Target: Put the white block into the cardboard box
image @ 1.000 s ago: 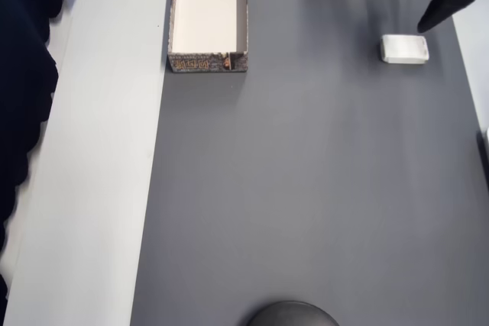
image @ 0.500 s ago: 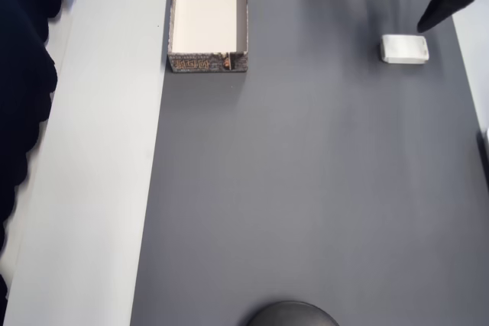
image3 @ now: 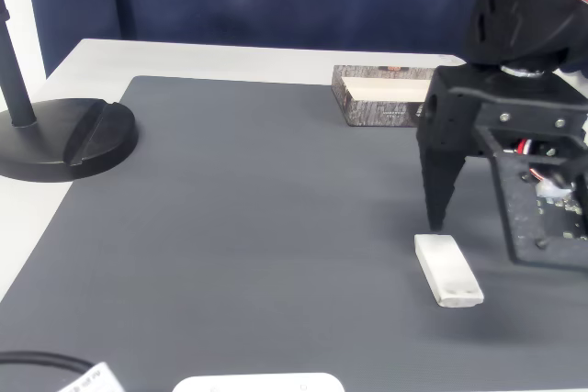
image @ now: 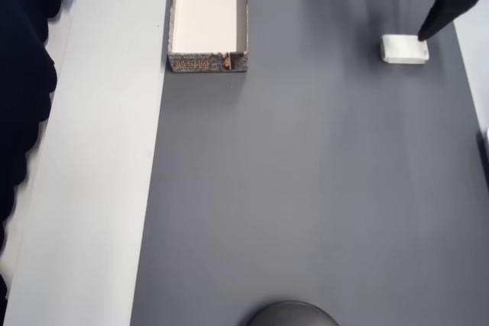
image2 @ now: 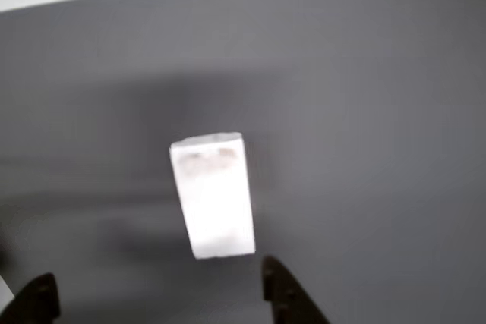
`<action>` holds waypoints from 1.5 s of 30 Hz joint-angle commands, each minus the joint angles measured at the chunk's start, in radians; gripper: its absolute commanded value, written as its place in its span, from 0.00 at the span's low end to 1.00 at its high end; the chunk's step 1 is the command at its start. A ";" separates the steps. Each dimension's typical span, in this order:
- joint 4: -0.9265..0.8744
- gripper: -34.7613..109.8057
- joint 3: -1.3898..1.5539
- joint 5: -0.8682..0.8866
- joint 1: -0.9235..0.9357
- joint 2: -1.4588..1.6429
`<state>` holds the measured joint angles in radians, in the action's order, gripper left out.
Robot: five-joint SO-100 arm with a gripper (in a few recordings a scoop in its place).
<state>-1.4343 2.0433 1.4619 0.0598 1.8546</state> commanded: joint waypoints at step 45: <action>0.268 0.55 0.227 0.049 0.011 0.249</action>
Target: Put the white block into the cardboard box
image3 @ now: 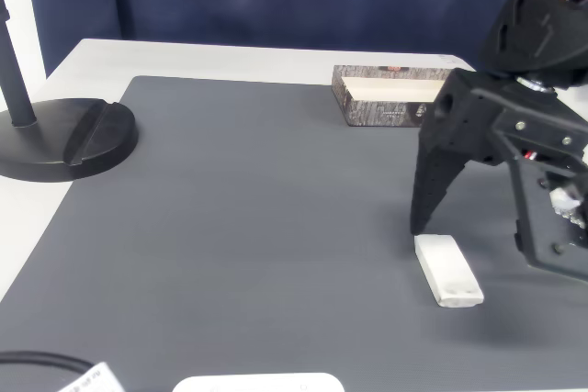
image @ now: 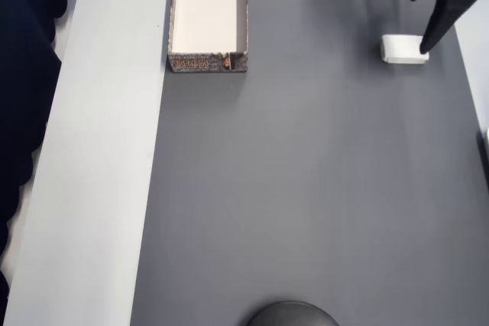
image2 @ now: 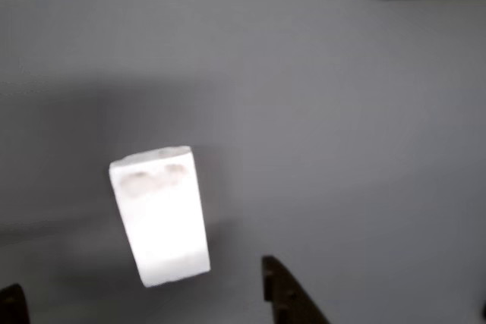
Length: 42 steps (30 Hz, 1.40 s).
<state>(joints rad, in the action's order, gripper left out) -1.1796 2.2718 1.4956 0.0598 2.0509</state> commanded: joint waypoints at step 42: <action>0.164 0.57 0.060 0.124 0.015 -0.051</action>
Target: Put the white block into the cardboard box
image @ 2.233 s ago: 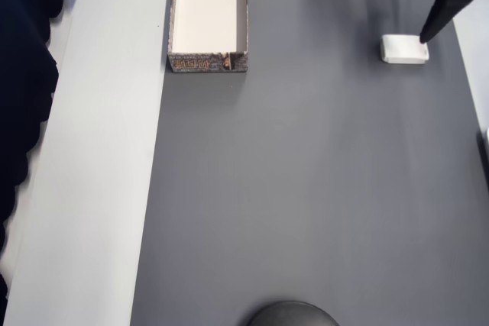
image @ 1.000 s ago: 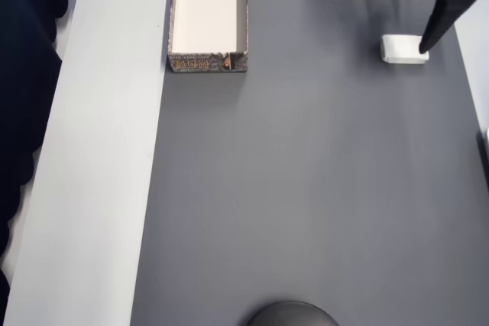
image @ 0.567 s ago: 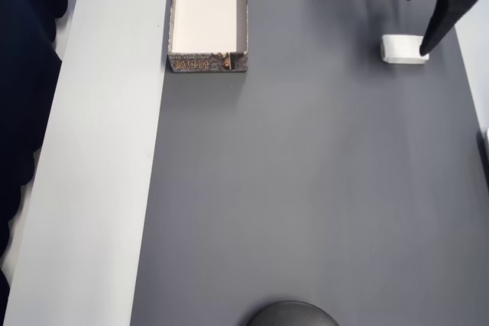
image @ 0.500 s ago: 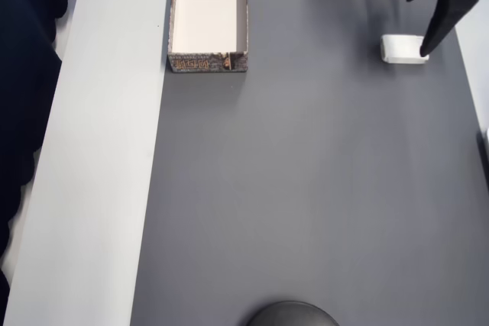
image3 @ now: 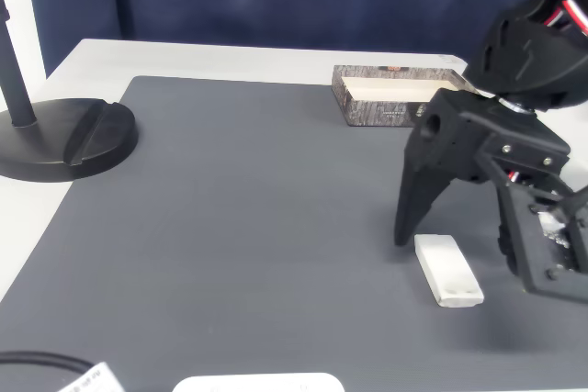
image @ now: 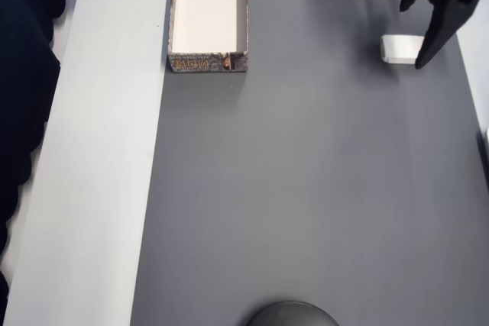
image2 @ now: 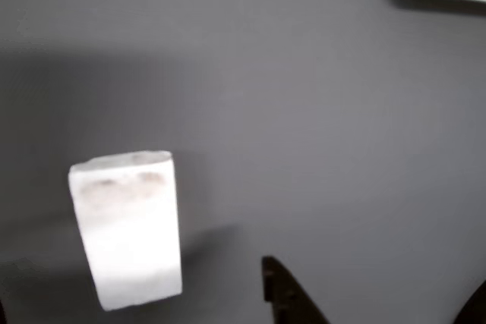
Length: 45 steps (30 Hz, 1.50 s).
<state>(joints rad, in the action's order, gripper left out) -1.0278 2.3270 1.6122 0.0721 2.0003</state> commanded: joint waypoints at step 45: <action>-0.002 0.49 -0.002 -0.021 0.015 -0.080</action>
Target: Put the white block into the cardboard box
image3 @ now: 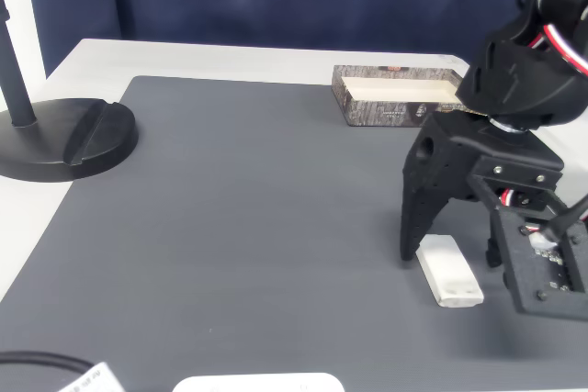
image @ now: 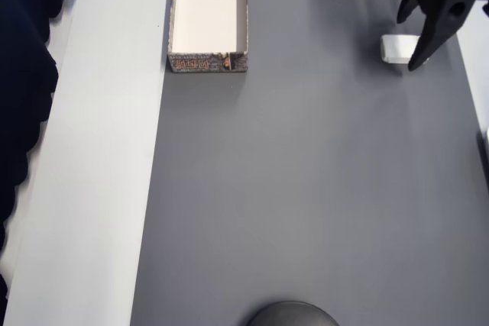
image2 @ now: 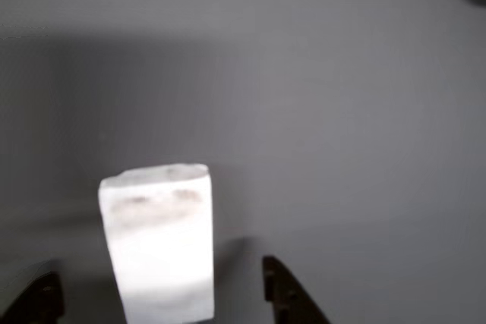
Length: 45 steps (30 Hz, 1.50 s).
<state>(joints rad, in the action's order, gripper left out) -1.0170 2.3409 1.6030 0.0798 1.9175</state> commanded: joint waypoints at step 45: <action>-0.011 0.46 0.011 0.014 -0.018 -0.032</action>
<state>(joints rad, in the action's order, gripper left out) -1.0170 2.3485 1.6061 0.0813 1.8822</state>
